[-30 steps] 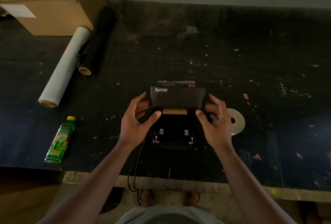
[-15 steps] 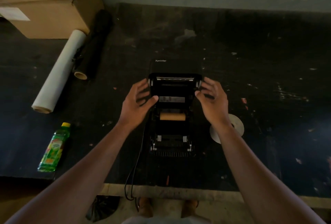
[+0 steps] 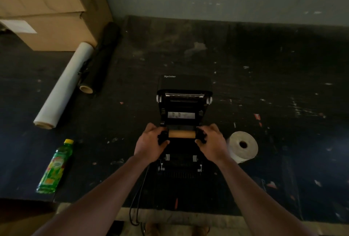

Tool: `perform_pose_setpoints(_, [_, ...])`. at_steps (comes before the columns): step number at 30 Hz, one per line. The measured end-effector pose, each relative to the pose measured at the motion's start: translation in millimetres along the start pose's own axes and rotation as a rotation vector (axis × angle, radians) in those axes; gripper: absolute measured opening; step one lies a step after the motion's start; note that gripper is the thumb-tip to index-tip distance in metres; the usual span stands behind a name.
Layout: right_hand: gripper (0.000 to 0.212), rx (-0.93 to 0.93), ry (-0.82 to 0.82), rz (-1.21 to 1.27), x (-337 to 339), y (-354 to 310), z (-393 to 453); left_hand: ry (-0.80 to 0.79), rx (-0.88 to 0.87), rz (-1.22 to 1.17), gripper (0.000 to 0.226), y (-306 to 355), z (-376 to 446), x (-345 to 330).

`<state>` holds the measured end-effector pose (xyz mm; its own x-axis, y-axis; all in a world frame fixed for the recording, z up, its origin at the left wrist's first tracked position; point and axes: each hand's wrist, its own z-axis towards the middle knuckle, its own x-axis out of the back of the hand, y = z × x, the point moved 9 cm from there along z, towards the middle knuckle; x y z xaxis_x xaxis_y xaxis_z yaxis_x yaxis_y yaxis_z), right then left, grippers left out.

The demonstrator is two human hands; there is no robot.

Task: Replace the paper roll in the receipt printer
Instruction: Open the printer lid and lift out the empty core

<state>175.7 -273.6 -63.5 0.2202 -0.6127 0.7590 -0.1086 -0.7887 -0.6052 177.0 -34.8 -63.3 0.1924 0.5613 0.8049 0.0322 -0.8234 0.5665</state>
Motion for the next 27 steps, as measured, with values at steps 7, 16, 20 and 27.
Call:
perform_pose_setpoints(7, [0.033,0.052,-0.03,0.114,9.1,0.5,13.1,0.001,-0.062,-0.123,0.031,-1.6,15.4,6.4])
perform_pose_setpoints(16, [0.022,-0.123,-0.018,0.743,29.6,-4.3,-38.8,-0.023,0.21,-0.777,0.02,3.9,-24.7,5.6])
perform_pose_setpoints(20, [0.02,-0.262,-0.022,0.913,1.6,23.7,-89.9,-0.037,0.33,-0.844,0.019,2.3,-63.9,-19.9])
perform_pose_setpoints(27, [0.031,-0.482,0.217,0.663,-10.0,134.2,-152.7,-0.125,0.365,-0.766,0.022,12.5,-84.3,-46.7])
